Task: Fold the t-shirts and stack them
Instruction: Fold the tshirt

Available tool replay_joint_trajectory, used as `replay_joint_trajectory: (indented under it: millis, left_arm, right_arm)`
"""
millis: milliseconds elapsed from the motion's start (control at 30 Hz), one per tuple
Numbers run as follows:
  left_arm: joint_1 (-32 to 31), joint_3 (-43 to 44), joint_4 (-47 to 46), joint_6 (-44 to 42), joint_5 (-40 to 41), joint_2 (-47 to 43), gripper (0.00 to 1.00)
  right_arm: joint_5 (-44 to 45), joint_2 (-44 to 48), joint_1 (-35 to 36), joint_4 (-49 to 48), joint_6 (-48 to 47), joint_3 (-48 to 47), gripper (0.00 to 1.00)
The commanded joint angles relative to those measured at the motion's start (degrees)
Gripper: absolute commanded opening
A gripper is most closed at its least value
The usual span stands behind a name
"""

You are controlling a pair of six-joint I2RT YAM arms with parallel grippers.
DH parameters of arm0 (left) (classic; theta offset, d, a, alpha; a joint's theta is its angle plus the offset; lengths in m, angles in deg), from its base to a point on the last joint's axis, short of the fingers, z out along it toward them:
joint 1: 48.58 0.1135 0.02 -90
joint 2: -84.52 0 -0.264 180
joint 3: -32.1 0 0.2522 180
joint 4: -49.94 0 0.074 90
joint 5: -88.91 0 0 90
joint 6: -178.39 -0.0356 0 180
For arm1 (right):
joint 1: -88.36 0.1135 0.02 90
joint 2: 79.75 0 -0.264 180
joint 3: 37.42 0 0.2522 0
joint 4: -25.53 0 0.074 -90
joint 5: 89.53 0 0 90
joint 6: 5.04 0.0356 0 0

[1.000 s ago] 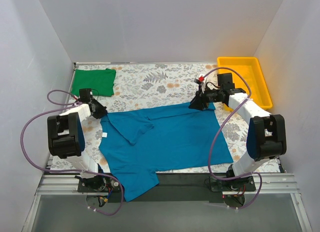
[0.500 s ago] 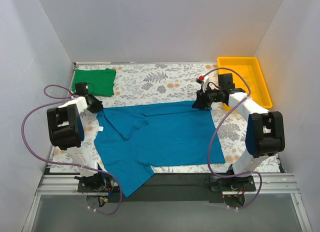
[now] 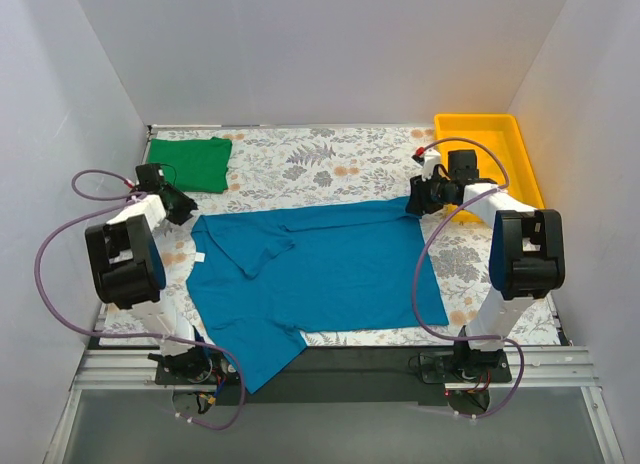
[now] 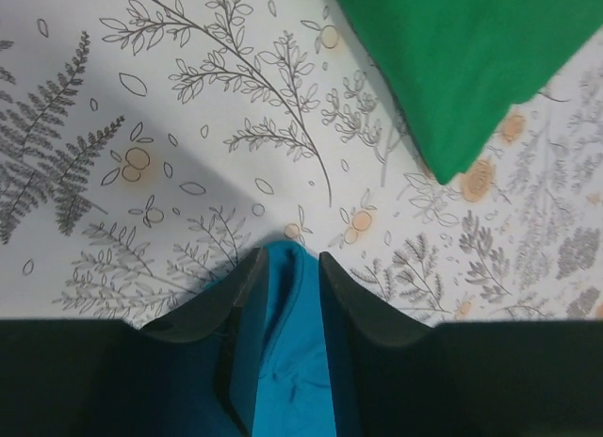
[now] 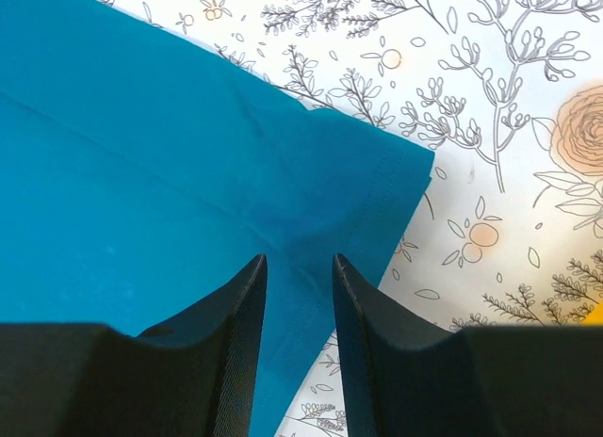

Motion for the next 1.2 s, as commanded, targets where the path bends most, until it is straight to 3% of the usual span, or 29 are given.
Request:
replay_joint_trajectory:
  millis: [0, 233, 533, 733, 833, 933, 1167]
  left_arm:
    - [0.5, -2.8, -3.1, -0.1, -1.8, -9.3, 0.28]
    - [0.4, -12.6, -5.8, -1.2, -9.2, -20.5, 0.28]
    - [0.4, -19.2, -6.5, -3.1, -13.7, -27.9, 0.28]
    - [-0.3, -21.3, -8.3, -2.8, -24.7, -30.1, 0.29]
    - [-2.8, -21.2, -8.3, -2.9, -30.3, -30.1, 0.34]
    - [-7.4, -20.6, -6.2, -4.3, -30.9, -30.6, 0.38]
    - [-23.4, -17.8, 0.9, -7.3, -21.1, -29.9, 0.38]
  right_arm:
    - [-0.2, 0.0, -1.3, -1.7, 1.7, -1.4, 0.4]
    - [-0.8, -0.9, -2.5, -1.7, 2.2, -1.4, 0.38]
    - [1.0, -4.2, -2.7, -0.9, 1.0, -2.0, 0.37]
    - [1.8, -4.3, -2.8, 0.4, -0.2, -2.5, 0.35]
    - [-0.3, -3.8, -4.5, 1.9, -2.3, -2.9, 0.36]
    - [-5.2, -1.9, -4.9, 3.4, -5.6, -2.4, 0.38]
    - [-12.3, 0.9, -5.0, 3.7, -8.6, -1.0, 0.43]
